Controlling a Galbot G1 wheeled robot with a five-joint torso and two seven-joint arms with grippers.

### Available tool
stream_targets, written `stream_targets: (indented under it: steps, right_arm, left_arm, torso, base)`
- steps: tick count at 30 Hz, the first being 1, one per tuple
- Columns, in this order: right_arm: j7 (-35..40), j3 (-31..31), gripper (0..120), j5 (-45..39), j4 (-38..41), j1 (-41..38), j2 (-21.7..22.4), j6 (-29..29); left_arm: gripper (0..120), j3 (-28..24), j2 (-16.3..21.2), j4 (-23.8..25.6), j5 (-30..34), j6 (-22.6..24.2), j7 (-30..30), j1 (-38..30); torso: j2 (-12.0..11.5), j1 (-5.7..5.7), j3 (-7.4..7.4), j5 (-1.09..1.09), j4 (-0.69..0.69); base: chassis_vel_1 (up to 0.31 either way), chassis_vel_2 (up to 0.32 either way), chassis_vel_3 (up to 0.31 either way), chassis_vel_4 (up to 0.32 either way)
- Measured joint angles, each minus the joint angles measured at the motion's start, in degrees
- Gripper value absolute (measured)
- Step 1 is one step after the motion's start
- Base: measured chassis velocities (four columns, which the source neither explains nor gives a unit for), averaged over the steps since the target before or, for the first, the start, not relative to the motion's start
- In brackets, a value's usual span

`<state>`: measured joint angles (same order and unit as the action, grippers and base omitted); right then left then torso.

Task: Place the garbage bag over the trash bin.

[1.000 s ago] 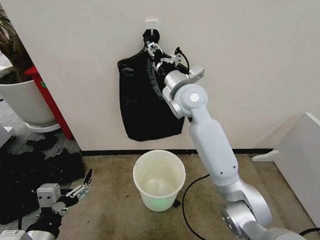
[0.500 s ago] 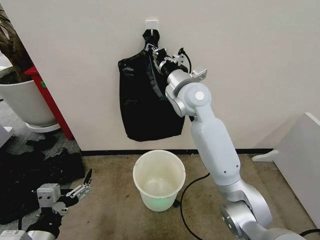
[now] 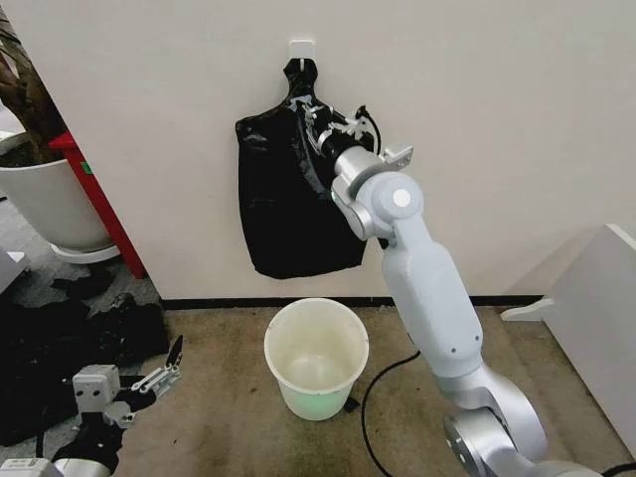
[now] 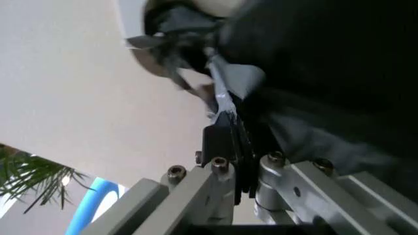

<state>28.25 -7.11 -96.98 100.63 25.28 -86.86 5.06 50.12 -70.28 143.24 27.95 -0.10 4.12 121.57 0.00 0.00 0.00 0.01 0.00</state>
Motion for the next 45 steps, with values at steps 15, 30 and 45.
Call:
stream_targets:
  steps: [15, 30, 45]
  right_arm:
    - [0.3, 0.5, 0, -0.3, 6.0, 7.7, 2.5, -0.4]
    - [0.0, 1.3, 0, 0.6, 11.4, 15.6, 4.4, -0.3]
    - [-1.4, 1.4, 0, 3.3, 15.2, 26.8, 5.5, 0.9]
  left_arm:
    - [100, -0.3, -0.7, 0.0, 0.0, -0.5, -0.2, 0.0]
    - [100, -0.3, -0.9, 0.0, 0.0, -0.6, -0.2, 0.0]
    - [100, -0.4, -0.9, 0.0, 0.0, -0.7, -0.3, 0.0]
  torso:
    - [0.0, 0.00, 0.00, 0.00, 0.01]
    - [0.0, 0.00, 0.00, 0.00, 0.00]
    - [0.0, 0.00, 0.00, -0.02, 0.00]
  base:
    - [0.000, 0.000, 0.000, 0.000]
    - [0.000, 0.000, 0.000, 0.000]
    - [0.000, 0.000, 0.000, 0.000]
